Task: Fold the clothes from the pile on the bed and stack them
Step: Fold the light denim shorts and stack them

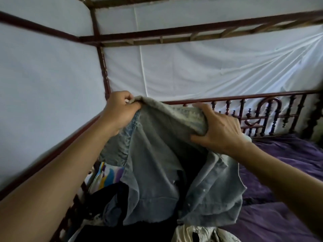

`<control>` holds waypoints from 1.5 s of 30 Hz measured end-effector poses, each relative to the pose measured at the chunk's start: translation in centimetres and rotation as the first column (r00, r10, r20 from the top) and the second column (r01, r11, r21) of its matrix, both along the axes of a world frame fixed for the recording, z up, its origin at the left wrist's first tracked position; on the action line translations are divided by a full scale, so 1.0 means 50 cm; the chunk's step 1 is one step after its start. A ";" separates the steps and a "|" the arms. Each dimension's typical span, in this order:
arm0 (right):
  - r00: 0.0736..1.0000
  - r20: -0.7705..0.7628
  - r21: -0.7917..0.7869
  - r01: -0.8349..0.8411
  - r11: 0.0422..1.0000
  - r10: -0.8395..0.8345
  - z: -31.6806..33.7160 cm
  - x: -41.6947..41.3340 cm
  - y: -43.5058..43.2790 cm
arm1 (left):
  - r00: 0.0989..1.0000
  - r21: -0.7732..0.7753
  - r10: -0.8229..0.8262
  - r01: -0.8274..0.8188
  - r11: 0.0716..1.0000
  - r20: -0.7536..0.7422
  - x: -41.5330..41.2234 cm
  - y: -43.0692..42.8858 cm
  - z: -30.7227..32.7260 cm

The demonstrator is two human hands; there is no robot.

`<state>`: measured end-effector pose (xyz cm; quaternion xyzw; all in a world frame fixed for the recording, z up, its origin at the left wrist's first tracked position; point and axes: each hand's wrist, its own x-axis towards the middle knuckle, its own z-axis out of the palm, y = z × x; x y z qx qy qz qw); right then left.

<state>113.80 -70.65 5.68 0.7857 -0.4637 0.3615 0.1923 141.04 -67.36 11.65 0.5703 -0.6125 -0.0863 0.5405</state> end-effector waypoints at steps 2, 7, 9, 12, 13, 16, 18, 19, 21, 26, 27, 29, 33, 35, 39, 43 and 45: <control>0.987 -0.149 0.160 0.091 0.983 -0.067 -0.029 -0.016 -0.016 | 0.969 0.035 0.066 -0.076 0.997 0.238 -0.001 0.003 -0.030; 0.954 -0.258 0.297 0.230 0.927 -0.154 -0.053 -0.069 -0.046 | 0.611 0.102 0.000 -0.132 0.986 0.792 -0.061 0.013 -0.156; 0.957 -0.257 0.366 0.226 0.903 -0.135 -0.037 -0.083 -0.043 | 0.620 0.158 -0.059 -0.105 0.982 0.782 -0.068 0.004 -0.175; 0.984 -0.114 0.359 0.167 0.918 -0.135 0.001 -0.118 -0.032 | 0.822 0.221 -0.088 -0.047 0.974 0.562 -0.066 -0.017 -0.157; 0.985 -0.088 0.347 0.170 0.922 -0.148 0.009 -0.127 -0.033 | 0.884 0.253 -0.102 -0.018 0.967 0.456 -0.071 -0.024 -0.152; 0.996 -0.007 0.481 0.085 0.873 -0.093 0.000 -0.137 -0.039 | 0.954 0.517 -0.300 0.250 0.819 0.013 -0.116 -0.019 -0.167; 0.983 0.148 0.553 0.010 0.833 -0.110 -0.016 -0.151 -0.041 | 0.809 0.615 -0.478 0.577 0.538 -0.341 -0.132 -0.001 -0.186; 0.968 0.212 0.545 -0.002 0.839 -0.135 -0.021 -0.163 -0.043 | 0.724 0.604 -0.539 0.675 0.424 -0.431 -0.131 0.004 -0.195; 0.969 0.196 0.532 0.026 0.846 -0.153 -0.024 -0.183 -0.043 | 0.708 0.636 -0.643 0.646 0.421 -0.294 -0.127 0.000 -0.208; 0.944 0.322 0.878 -0.268 0.397 -0.075 -0.043 -0.180 -0.012 | 0.749 0.271 -0.213 0.046 0.961 0.628 -0.124 -0.023 -0.221; 0.899 0.432 0.878 -0.400 0.261 -0.075 -0.048 -0.179 -0.001 | 0.781 0.195 -0.134 0.016 0.981 0.610 -0.113 -0.027 -0.215; 0.785 0.617 0.786 -0.619 -0.015 -0.054 -0.058 -0.183 0.017 | 0.848 0.096 -0.113 0.073 0.993 0.518 -0.089 -0.035 -0.188; 0.753 0.633 0.772 -0.632 -0.070 0.177 -0.078 -0.127 0.057 | 0.928 -0.082 -0.194 0.231 0.969 0.318 -0.081 -0.030 -0.114; 0.852 0.404 0.810 -0.502 0.303 0.333 -0.090 -0.076 0.073 | 0.939 -0.133 -0.210 0.253 0.958 0.274 -0.091 -0.025 -0.096; 0.978 -0.061 0.468 -0.150 0.871 0.202 -0.083 -0.060 0.065 | 0.926 -0.230 -0.088 0.182 0.956 0.367 -0.074 -0.012 -0.093; 0.882 0.408 0.148 -0.319 0.936 0.236 -0.037 -0.142 0.044 | 0.817 -0.069 -0.173 0.251 0.965 0.551 -0.029 -0.001 -0.097; 0.814 0.496 0.079 -0.390 0.917 0.304 -0.021 -0.156 0.053 | 0.710 -0.043 -0.136 0.228 0.973 0.691 -0.036 0.000 -0.108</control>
